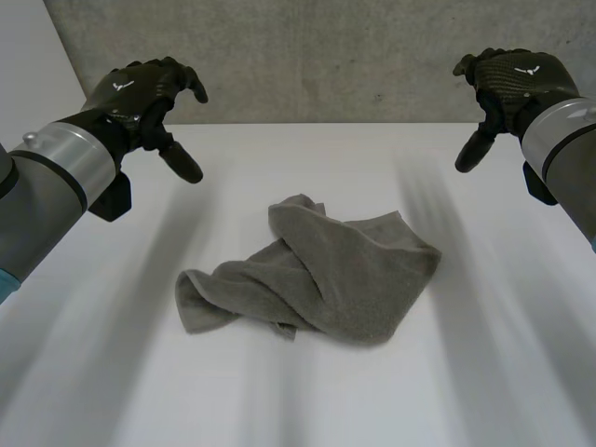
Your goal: Fold the towel.
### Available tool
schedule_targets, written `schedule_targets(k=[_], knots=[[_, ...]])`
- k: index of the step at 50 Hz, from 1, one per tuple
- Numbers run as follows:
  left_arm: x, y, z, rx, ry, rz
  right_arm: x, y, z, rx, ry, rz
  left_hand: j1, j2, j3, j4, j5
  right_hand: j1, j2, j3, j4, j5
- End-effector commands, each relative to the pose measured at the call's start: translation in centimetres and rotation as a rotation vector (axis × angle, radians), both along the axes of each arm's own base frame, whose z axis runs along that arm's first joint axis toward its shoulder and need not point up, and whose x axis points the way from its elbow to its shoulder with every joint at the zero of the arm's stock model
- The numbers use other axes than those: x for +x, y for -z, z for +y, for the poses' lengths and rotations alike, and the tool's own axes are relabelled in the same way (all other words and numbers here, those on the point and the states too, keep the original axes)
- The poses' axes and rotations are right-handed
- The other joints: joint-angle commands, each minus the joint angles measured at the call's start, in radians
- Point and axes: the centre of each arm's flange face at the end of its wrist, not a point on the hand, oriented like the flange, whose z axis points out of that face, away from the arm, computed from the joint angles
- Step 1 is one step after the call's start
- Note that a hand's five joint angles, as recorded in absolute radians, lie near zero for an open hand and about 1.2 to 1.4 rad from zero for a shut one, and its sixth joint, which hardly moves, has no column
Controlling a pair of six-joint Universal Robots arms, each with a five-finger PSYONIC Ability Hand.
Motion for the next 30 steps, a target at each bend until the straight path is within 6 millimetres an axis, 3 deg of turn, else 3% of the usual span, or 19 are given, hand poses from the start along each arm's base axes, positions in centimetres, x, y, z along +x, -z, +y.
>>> schedule_targets(k=[1,3,7,8,10,11,13,14,15,16,17,19,28,29,30], knots=[[-0.2,1.2,0.5,0.032,0.034,-0.036,0.6,1.2,1.2,0.073,-0.072,0.052,-0.083,-0.061,-0.071,-0.072,-0.041,-0.048,-0.058,-0.064,-0.071,-0.052],[-0.3,2.1,0.9,0.046,0.063,-0.071,0.7,1.9,1.9,0.130,-0.113,0.085,-0.086,-0.064,-0.074,-0.075,-0.044,-0.048,-0.058,-0.064,-0.071,-0.052],[0.4,5.1,1.8,0.051,0.169,-0.248,0.7,5.7,4.8,0.379,-0.270,0.159,-0.086,-0.064,-0.074,-0.075,-0.044,-0.048,-0.058,-0.064,-0.071,-0.052],[0.4,5.1,1.8,0.051,0.169,-0.249,0.7,5.7,4.8,0.380,-0.270,0.160,-0.086,-0.064,-0.074,-0.075,-0.044,-0.048,-0.058,-0.064,-0.071,-0.052],[1.8,7.5,1.6,0.057,0.201,-0.370,1.1,8.4,6.9,0.504,-0.363,0.151,-0.086,-0.064,-0.074,-0.075,-0.044,-0.048,-0.058,-0.064,-0.071,-0.052],[1.8,7.5,1.6,0.057,0.201,-0.370,1.1,8.4,6.9,0.504,-0.363,0.151,-0.086,-0.064,-0.074,-0.075,-0.044,-0.048,-0.058,-0.064,-0.071,-0.052],[2.1,8.5,1.8,0.053,0.223,-0.424,1.2,11.1,8.3,0.563,-0.414,0.138,-0.086,-0.064,-0.074,-0.075,-0.044,-0.048,-0.058,-0.064,-0.071,-0.052],[2.1,8.5,1.8,0.053,0.223,-0.425,1.3,12.5,8.5,0.571,-0.417,0.127,-0.086,-0.064,-0.074,-0.075,-0.044,-0.048,-0.058,-0.064,-0.071,-0.052],[2.1,10.6,2.0,0.078,0.266,-0.488,1.3,12.5,8.5,0.571,-0.417,0.127,-0.086,-0.064,-0.074,-0.075,-0.044,-0.048,-0.058,-0.064,-0.071,-0.052],[2.1,12.3,1.9,0.112,0.287,-0.522,1.5,13.8,8.5,0.570,-0.412,0.109,-0.086,-0.064,-0.074,-0.075,-0.044,-0.048,-0.058,-0.064,-0.071,-0.052],[2.1,12.3,1.9,0.113,0.287,-0.522,1.5,13.8,8.5,0.570,-0.412,0.109,-0.086,-0.064,-0.074,-0.075,-0.044,-0.048,-0.058,-0.064,-0.071,-0.052],[2.0,14.1,1.7,0.154,0.306,-0.552,2.8,16.0,9.2,0.559,-0.429,0.080,-0.086,-0.064,-0.074,-0.075,-0.044,-0.048,-0.058,-0.064,-0.071,-0.052],[1.5,16.4,1.7,0.210,0.342,-0.561,3.6,20.2,8.5,0.550,-0.346,0.130,-0.060,-0.037,-0.047,-0.048,-0.018,-0.048,-0.058,-0.064,-0.071,-0.052],[1.2,16.6,1.9,0.215,0.352,-0.560,3.9,20.6,8.4,0.547,-0.335,0.143,-0.031,-0.008,-0.018,-0.019,0.011,0.104,0.094,0.088,0.081,0.100],[0.9,16.6,2.1,0.211,0.362,-0.560,4.3,20.6,8.2,0.535,-0.335,0.146,0.022,0.044,0.035,0.033,0.064,0.396,0.387,0.380,0.374,0.393]])
